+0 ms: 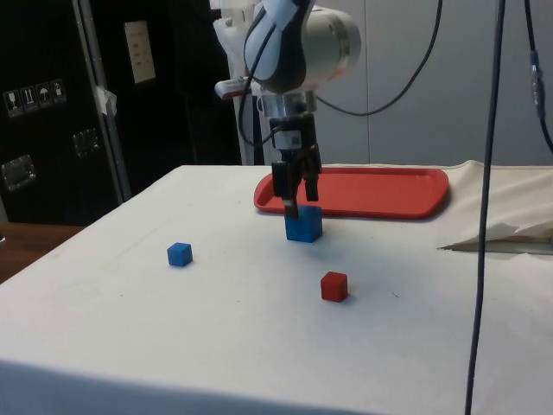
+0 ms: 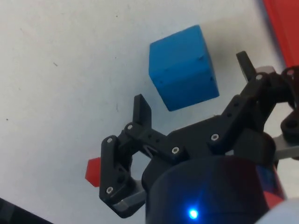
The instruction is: Pick up the largest block and place it onto the tray.
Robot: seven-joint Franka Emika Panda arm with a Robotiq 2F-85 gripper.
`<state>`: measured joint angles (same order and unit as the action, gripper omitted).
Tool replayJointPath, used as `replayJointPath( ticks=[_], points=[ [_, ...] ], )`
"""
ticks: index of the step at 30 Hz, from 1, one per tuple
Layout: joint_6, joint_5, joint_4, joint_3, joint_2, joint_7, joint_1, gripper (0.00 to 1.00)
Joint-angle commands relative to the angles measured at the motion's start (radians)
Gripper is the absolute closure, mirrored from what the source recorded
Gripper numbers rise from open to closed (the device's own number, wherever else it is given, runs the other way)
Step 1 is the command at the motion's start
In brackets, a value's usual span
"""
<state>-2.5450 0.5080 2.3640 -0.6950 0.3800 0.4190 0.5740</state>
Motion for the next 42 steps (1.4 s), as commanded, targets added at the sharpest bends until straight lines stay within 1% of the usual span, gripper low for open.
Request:
replayJointPath(
  ticks=[1, 2, 3, 4, 11, 12, 13, 15, 18, 21, 22, 23, 28, 29, 30, 31, 32, 36, 37, 38, 39, 41, 42],
  points=[
    [0.005, 0.018, -0.007, 0.012, 0.004, 0.014, -0.012, 0.00],
    [0.005, 0.022, -0.010, 0.013, 0.010, 0.016, -0.012, 0.00],
    [0.002, 0.009, -0.006, 0.000, 0.010, 0.005, -0.001, 0.00],
    [0.005, 0.026, -0.014, 0.013, 0.017, 0.018, -0.012, 0.00],
    [0.002, 0.047, -0.043, 0.013, 0.071, 0.019, -0.009, 0.00],
    [0.003, 0.037, -0.039, 0.006, 0.072, 0.011, -0.001, 0.00],
    [0.002, 0.048, -0.045, 0.013, 0.076, 0.019, -0.008, 0.00],
    [0.002, 0.050, -0.050, 0.012, 0.083, 0.019, -0.007, 0.21],
    [0.002, 0.050, -0.051, 0.012, 0.086, 0.018, -0.008, 0.56],
    [0.002, 0.049, -0.052, 0.012, 0.087, 0.018, -0.008, 0.88],
    [0.003, 0.041, -0.049, 0.006, 0.087, 0.011, -0.002, 0.99],
    [0.002, 0.049, -0.052, 0.012, 0.087, 0.017, -0.008, 1.00],
    [0.002, 0.049, -0.053, 0.012, 0.088, 0.017, -0.008, 1.00],
    [0.003, 0.041, -0.049, 0.006, 0.087, 0.011, -0.002, 1.00],
    [0.002, 0.049, -0.053, 0.012, 0.088, 0.017, -0.008, 1.00],
    [0.002, 0.049, -0.053, 0.012, 0.088, 0.017, -0.008, 1.00],
    [0.009, 0.038, -0.052, 0.002, 0.077, 0.011, -0.001, 1.00],
    [0.020, 0.022, -0.052, -0.016, 0.052, 0.003, 0.009, 1.00],
    [0.023, 0.019, -0.052, -0.019, 0.045, 0.001, 0.010, 1.00],
    [0.015, 0.036, -0.057, -0.004, 0.055, 0.011, -0.001, 1.00],
    [0.024, 0.015, -0.051, -0.021, 0.039, 0.000, 0.011, 1.00],
    [0.029, 0.003, -0.050, -0.028, 0.018, -0.006, 0.015, 1.00],
    [0.030, -0.001, -0.049, -0.029, 0.011, -0.008, 0.015, 1.00]
  ],
)
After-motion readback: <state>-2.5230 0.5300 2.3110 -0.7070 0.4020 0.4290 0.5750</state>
